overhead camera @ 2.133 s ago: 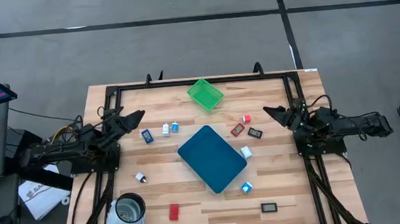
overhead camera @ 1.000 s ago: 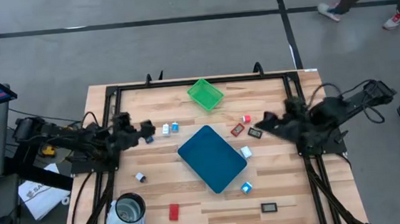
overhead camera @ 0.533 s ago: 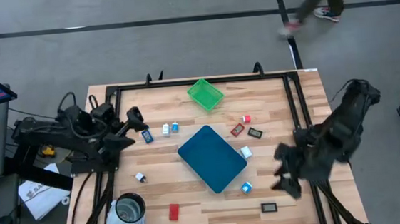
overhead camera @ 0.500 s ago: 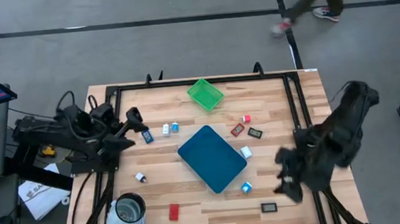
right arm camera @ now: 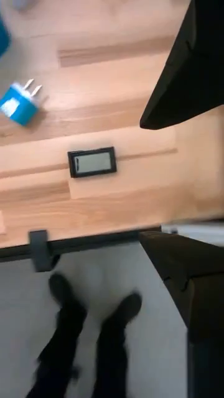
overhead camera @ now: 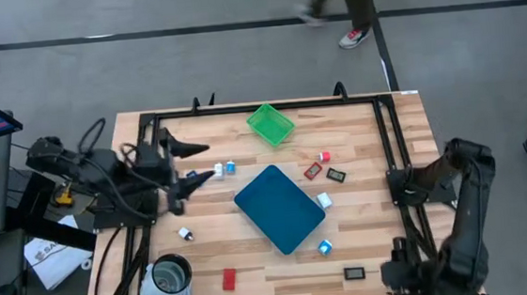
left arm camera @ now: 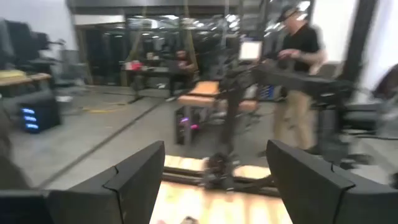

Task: Pick & Place Office items
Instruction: Put the bottom black digital timer into the green bin

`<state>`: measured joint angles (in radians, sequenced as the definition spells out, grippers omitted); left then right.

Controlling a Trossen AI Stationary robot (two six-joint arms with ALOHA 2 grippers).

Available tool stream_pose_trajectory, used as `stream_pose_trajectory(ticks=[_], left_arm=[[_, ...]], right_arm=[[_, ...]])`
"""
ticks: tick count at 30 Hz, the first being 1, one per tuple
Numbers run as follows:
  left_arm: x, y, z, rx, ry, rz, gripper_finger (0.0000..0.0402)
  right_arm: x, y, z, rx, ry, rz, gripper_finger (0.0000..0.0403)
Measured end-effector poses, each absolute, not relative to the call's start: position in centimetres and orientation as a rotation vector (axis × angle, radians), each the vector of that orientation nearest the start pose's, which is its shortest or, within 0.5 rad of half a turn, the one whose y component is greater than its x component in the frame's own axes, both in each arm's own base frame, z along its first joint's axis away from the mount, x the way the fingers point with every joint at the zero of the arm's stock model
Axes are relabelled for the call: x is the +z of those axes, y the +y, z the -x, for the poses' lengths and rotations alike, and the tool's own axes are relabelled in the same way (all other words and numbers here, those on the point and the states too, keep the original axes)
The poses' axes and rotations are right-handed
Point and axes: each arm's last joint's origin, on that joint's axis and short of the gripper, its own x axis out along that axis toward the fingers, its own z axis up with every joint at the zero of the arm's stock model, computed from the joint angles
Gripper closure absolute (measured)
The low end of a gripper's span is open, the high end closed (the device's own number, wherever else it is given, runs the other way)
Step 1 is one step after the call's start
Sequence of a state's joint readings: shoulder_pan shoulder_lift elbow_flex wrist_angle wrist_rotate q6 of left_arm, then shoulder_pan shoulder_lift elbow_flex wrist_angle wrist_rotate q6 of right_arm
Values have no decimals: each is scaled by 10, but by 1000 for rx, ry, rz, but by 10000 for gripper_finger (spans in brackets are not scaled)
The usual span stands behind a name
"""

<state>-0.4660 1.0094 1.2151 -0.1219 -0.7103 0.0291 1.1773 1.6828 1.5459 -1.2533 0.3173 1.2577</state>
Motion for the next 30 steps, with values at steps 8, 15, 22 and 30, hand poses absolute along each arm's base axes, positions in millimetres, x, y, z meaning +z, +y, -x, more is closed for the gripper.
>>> stream_pose_trajectory(ticks=[8, 15, 22, 30], left_arm=[[437, -83, -211, 296, -3, -13, 124], [441, -86, -202, 271, -23, 20, 124], [443, -80, -189, 265, -4, 7, 124], [441, -74, -174, 253, 54, -17, 124]], right_arm=[[252, 310, -152, -61, 1263, 73, 126], [218, 309, -183, -63, 1281, 21, 126], [194, 290, -188, -66, 1313, 58, 127], [165, 277, -195, -52, 1339, 4, 127]])
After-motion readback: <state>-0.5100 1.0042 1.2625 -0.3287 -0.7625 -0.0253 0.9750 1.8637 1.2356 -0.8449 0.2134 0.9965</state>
